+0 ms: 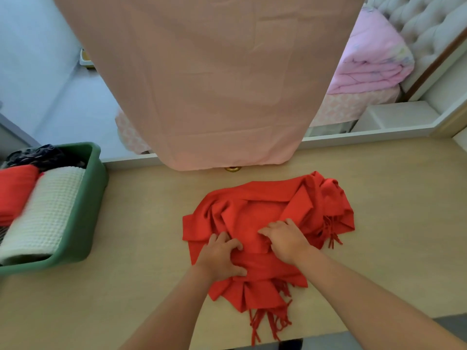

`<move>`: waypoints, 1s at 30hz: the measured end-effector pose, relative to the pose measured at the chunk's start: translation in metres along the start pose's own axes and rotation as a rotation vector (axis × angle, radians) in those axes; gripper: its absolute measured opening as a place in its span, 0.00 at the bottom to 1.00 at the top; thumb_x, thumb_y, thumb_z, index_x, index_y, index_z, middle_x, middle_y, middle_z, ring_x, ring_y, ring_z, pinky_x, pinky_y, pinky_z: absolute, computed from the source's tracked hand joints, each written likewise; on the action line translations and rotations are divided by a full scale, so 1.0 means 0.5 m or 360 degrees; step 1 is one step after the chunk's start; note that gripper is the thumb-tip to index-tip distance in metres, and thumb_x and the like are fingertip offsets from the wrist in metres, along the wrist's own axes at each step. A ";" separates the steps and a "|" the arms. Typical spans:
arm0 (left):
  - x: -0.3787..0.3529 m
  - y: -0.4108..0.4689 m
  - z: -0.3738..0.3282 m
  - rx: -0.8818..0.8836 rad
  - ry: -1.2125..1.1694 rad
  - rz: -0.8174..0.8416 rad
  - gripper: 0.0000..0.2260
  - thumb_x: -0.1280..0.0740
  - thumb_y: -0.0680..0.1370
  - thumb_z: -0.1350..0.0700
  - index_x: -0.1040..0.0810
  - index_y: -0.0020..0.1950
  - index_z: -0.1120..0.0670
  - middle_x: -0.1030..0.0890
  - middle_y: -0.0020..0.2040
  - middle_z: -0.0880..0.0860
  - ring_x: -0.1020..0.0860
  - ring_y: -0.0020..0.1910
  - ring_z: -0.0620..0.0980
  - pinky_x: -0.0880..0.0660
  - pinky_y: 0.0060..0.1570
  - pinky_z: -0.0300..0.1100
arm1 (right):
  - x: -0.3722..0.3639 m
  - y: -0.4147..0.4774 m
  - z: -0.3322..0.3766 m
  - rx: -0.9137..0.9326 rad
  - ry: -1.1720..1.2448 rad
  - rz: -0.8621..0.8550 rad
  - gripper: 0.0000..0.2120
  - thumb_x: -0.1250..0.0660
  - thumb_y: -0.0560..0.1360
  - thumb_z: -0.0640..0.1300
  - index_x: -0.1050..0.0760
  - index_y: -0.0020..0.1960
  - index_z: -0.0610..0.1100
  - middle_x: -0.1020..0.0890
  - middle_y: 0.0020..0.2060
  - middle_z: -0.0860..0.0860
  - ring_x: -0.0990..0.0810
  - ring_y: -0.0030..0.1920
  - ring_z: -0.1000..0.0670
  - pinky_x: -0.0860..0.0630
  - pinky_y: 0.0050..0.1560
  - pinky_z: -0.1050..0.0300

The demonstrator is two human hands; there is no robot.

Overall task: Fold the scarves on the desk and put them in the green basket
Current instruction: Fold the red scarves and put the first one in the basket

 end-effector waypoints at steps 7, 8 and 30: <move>0.024 0.011 0.035 -0.0049 -0.0275 -0.0055 0.16 0.38 0.65 0.69 0.17 0.44 0.53 0.22 0.46 0.51 0.22 0.47 0.53 0.30 0.46 0.36 | 0.040 0.010 -0.080 -0.0028 0.0447 -0.0133 0.16 0.39 0.78 0.41 0.20 0.61 0.50 0.25 0.51 0.44 0.22 0.54 0.40 0.28 0.55 0.50; 0.048 0.012 0.044 -0.0064 -0.0279 -0.0119 0.15 0.39 0.65 0.68 0.17 0.42 0.55 0.21 0.45 0.54 0.22 0.47 0.55 0.28 0.47 0.38 | 0.055 0.009 -0.101 -0.0068 0.0377 -0.0149 0.14 0.39 0.78 0.43 0.19 0.59 0.49 0.27 0.52 0.44 0.22 0.53 0.40 0.27 0.53 0.49; 0.041 -0.032 0.120 0.0476 0.0260 -0.0243 0.26 0.32 0.72 0.53 0.33 0.70 0.46 0.23 0.59 0.50 0.25 0.60 0.53 0.32 0.56 0.48 | -0.032 0.039 0.041 0.0153 -0.0043 -0.0055 0.16 0.41 0.77 0.38 0.24 0.62 0.48 0.24 0.59 0.47 0.24 0.61 0.44 0.32 0.60 0.50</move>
Point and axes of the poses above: each hand's wrist, its own y-axis towards the middle knuckle, its own x-axis out of the back of the hand, z = x × y, the point moved 9 cm from there along y, towards the middle knuckle
